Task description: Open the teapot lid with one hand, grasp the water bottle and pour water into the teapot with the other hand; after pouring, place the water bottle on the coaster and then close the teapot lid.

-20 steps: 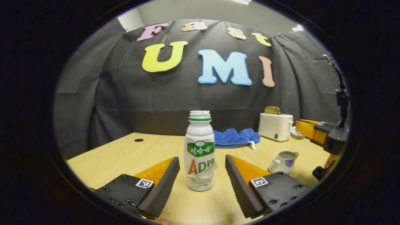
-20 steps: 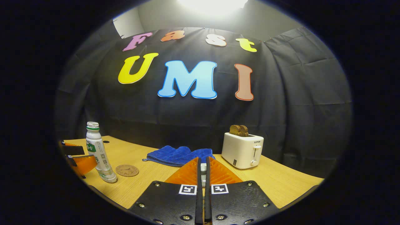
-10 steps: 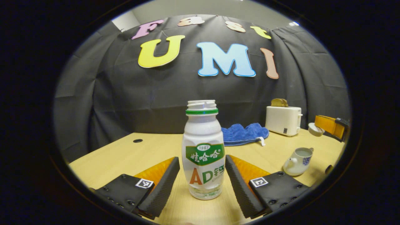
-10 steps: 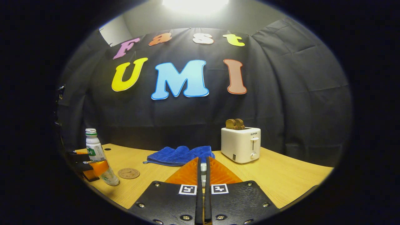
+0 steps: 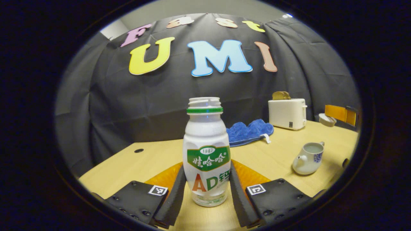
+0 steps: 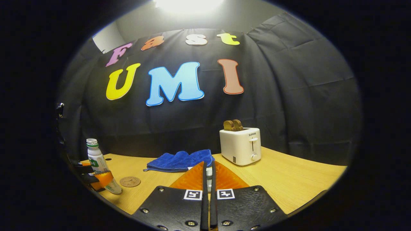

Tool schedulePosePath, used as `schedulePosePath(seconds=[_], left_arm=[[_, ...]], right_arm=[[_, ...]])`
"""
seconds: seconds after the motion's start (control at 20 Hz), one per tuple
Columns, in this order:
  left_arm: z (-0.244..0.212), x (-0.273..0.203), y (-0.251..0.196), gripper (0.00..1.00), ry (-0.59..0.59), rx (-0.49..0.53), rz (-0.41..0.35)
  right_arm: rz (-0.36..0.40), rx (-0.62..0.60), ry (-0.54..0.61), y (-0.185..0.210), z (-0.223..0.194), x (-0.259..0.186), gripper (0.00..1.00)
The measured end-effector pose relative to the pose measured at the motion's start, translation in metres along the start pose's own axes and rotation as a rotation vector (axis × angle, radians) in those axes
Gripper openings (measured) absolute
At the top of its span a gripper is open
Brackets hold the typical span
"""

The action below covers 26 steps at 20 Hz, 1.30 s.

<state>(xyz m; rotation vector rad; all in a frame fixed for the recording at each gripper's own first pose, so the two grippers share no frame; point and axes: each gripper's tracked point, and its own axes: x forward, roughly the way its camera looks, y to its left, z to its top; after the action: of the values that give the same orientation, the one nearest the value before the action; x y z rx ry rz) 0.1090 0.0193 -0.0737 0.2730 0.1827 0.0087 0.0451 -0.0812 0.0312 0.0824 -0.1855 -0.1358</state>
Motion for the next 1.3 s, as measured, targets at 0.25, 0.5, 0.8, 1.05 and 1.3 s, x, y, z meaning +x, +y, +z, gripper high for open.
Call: schedulePosePath(seconds=[0.25, 0.5, 0.8, 1.05, 1.3], left_arm=[[0.026, -0.004, -0.022, 0.71, -0.052, 0.349, 0.006], [0.043, -0.002, -0.040, 0.79, -0.089, 0.570, -0.013], [0.061, 0.004, -0.063, 0.79, -0.131, 0.820, -0.047], [0.051, 0.015, -0.084, 0.79, -0.114, 1.014, -0.086], [0.046, 0.022, -0.094, 0.79, -0.110, 1.227, -0.094]], right_arm=[[-0.013, 0.042, -0.006, -0.008, 0.004, -0.001, 0.02], [-0.053, 0.049, -0.023, -0.022, 0.011, -0.002, 0.02], [-0.154, 0.084, -0.029, -0.055, 0.015, -0.005, 0.02], [-0.243, 0.098, -0.044, -0.086, 0.020, -0.010, 0.02], [-0.234, 0.120, -0.030, -0.084, 0.017, -0.010, 0.02]])
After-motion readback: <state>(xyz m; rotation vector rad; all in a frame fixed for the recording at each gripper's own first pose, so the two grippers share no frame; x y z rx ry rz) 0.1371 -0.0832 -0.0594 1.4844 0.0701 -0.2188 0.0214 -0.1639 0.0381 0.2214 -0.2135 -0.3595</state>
